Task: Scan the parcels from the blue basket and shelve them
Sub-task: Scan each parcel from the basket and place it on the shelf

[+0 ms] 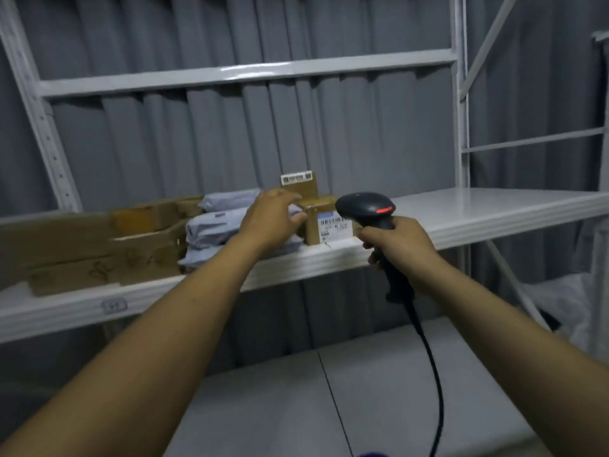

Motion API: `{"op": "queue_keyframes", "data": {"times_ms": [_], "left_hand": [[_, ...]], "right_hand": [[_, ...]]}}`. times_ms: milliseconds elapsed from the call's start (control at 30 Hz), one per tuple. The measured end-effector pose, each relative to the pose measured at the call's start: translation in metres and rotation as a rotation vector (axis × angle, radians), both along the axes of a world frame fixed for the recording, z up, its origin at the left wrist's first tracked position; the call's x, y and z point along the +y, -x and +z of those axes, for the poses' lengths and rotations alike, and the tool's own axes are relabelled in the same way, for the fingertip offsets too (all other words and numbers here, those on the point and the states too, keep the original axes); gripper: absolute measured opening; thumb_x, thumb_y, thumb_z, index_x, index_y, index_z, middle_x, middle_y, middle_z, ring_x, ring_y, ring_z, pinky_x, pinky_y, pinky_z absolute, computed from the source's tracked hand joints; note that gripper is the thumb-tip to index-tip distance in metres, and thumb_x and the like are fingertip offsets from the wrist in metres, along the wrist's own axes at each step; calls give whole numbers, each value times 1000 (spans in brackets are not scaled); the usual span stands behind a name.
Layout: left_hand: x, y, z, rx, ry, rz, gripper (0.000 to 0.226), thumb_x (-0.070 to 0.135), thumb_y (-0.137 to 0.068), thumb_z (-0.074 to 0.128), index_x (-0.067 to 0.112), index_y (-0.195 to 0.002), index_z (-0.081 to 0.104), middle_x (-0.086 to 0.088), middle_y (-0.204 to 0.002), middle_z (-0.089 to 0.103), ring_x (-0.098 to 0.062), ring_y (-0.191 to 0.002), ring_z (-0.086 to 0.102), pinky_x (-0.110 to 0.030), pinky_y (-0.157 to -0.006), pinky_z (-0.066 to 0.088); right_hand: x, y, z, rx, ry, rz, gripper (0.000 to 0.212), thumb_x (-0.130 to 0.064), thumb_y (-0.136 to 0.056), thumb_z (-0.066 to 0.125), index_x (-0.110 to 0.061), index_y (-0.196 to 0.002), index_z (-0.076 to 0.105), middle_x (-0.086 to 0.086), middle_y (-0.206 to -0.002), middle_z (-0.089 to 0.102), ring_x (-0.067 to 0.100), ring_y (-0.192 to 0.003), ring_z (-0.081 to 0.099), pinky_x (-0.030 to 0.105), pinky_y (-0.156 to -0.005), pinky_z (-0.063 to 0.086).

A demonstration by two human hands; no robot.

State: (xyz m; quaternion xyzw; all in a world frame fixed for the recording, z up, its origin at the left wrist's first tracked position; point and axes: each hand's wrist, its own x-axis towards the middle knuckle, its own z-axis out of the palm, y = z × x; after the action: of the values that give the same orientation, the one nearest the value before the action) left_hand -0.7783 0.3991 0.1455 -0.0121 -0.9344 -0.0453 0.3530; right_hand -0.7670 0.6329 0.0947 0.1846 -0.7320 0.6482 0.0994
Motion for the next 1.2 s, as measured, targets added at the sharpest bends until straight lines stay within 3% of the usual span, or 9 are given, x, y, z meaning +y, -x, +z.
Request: {"op": "queue_keyframes", "data": {"times_ms": [67,233,400,467,600,833,1033,1133,1200], "left_hand": [[8,-30,-33,-35,11,-7,39,40,-83,60,22,-117,67,-6,-124,63,-29,-114,57,-41,-97,46],[29,-106,-135,-204,-16,50,47,38,-90,60,20,-133,56,-8,-140,49,-30,-129,43,-41,-105,39],[45,-169,-248,-430,-67,64,49,39,-93,58,22,-139,50,-7,-148,41,-26,-135,36,-38,-111,32],[48,-182,-290,-521,-58,72,50,40,-94,56,24,-141,47,-6,-151,38,-24,-137,33,-37,-112,29],[56,-181,-356,-699,-77,67,51,40,-95,54,25,-142,45,-6,-152,35,-24,-138,32,-36,-112,30],[83,-148,-454,-947,-153,61,50,43,-94,52,23,-139,47,-6,-140,46,-24,-127,43,-33,-104,38],[119,-115,-512,-963,-331,95,55,51,-93,50,24,-141,42,-1,-137,51,-19,-123,49,-35,-106,38],[128,-103,-533,-980,-434,161,68,63,-92,36,28,-150,28,-2,-149,41,-20,-134,40,-33,-112,28],[127,-96,-549,-1024,-522,232,77,69,-87,28,31,-152,14,-4,-151,36,-24,-137,36,-32,-107,28]], "right_hand": [[4,-31,-15,19,-91,-8,16,-23,-80,70,-7,-80,66,7,-68,67,17,-51,62,26,-54,48],[14,-104,-76,-24,-169,32,14,-22,-82,70,-12,-77,62,4,-62,63,12,-46,59,21,-45,46],[29,-150,-166,-186,-254,110,13,-21,-85,69,-10,-89,64,10,-69,67,10,-49,61,21,-48,51],[33,-153,-204,-244,-301,110,14,-23,-85,69,-10,-89,64,12,-75,70,14,-54,63,29,-56,55],[42,-138,-262,-303,-373,90,15,-23,-84,70,-11,-82,62,4,-64,64,15,-52,59,28,-55,48],[58,-91,-338,-474,-347,-2,22,-22,-82,72,-3,-77,64,8,-59,62,16,-52,55,27,-53,42],[79,-56,-356,-547,-321,-14,18,-23,-84,70,-6,-82,65,11,-63,66,19,-52,61,26,-49,51],[88,-49,-361,-568,-327,-32,16,-23,-84,69,-8,-81,64,11,-66,67,19,-55,63,27,-52,53],[87,-47,-363,-591,-338,-22,18,-25,-84,70,-8,-81,64,13,-69,68,19,-55,63,25,-50,53]]}}
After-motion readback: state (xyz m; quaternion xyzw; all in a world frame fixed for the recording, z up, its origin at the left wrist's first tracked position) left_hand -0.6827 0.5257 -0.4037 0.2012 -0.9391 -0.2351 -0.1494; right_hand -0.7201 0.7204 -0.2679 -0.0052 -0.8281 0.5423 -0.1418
